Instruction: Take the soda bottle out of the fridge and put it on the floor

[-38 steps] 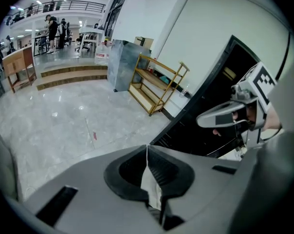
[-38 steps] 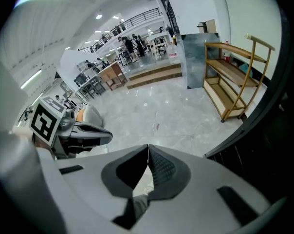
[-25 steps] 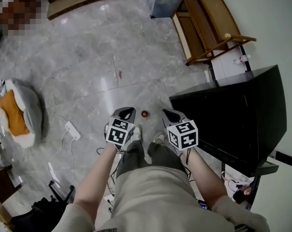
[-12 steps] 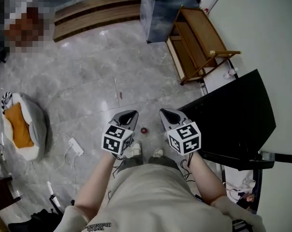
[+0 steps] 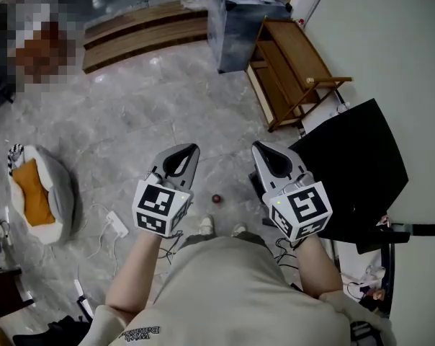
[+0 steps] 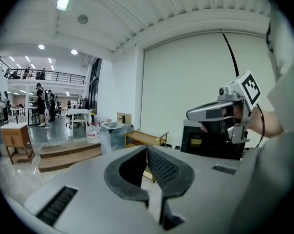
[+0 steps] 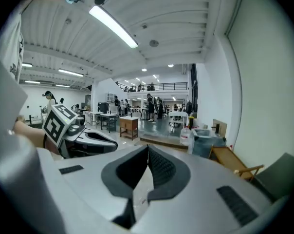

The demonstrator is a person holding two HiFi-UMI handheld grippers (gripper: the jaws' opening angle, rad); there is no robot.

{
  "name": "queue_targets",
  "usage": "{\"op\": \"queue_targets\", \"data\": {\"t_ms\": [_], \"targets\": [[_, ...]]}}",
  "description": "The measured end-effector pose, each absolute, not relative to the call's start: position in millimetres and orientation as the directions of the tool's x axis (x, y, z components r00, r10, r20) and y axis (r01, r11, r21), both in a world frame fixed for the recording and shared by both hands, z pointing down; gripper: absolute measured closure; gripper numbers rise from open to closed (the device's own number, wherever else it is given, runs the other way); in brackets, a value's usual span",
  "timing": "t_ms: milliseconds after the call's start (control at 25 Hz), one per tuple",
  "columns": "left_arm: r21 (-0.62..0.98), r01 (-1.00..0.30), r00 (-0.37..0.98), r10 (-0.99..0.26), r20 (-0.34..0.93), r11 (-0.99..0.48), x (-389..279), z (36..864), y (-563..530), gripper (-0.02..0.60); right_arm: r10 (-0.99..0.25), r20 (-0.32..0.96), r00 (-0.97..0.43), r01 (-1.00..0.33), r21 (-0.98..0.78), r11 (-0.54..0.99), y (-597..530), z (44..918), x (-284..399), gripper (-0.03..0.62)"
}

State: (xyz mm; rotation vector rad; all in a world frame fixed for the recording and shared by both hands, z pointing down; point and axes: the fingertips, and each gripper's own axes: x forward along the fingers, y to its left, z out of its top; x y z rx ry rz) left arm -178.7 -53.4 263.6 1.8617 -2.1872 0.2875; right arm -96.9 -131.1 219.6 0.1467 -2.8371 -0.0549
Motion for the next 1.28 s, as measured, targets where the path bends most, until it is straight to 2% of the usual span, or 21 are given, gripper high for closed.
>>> {"op": "queue_targets", "data": {"t_ms": [200, 600, 840, 1280], "targets": [[-0.064, -0.988, -0.152, -0.965, 0.213, 0.142, -164, 202, -51, 0.574, -0.150, 0.167, -0.974, -0.120, 0.181, 0.976, -126, 160, -79, 0.597], [-0.239, -0.948, -0.216, -0.976, 0.001, 0.209, -137, 101, -27, 0.574, -0.188, -0.027, -0.982, -0.190, 0.176, 0.966, -122, 84, -29, 0.597], [-0.305, -0.925, -0.236, -0.972, -0.010, 0.228, -127, 92, -11, 0.574, -0.205, -0.101, -0.974, -0.217, 0.139, 0.966, -120, 65, -9, 0.599], [-0.251, -0.941, -0.235, -0.972, 0.008, 0.226, -117, 98, 4, 0.574, -0.146, -0.116, -0.983, -0.160, 0.123, 0.980, -96, 65, -2, 0.599]]}}
